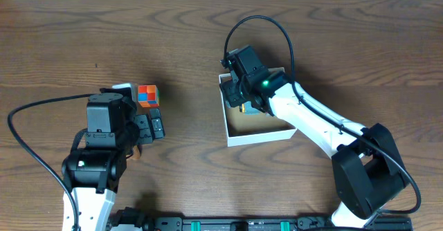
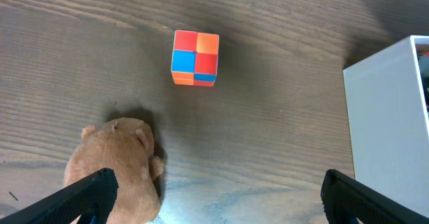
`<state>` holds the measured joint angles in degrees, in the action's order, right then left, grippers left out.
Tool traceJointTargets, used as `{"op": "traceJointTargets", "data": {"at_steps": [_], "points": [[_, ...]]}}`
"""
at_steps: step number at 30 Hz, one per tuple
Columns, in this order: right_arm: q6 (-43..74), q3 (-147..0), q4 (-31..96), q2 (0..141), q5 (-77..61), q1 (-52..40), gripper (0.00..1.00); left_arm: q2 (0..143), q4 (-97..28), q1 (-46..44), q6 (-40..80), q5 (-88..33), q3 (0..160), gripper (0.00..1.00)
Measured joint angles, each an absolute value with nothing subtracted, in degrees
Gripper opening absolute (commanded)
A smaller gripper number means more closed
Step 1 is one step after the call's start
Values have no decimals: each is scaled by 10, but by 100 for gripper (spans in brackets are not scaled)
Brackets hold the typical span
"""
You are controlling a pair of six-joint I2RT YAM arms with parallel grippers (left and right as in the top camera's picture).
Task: Pack container
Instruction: 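Carry the ball into the box's left corner and open the gripper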
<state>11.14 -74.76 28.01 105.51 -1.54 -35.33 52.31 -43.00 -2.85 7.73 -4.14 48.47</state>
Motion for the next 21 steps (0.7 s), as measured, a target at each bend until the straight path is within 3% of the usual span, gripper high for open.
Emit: {"op": "traceJointTargets", "data": {"at_steps": [21], "points": [[98,-830,357,1055,9,-353,61,523,-431,-29,77,-41,485,98]]}}
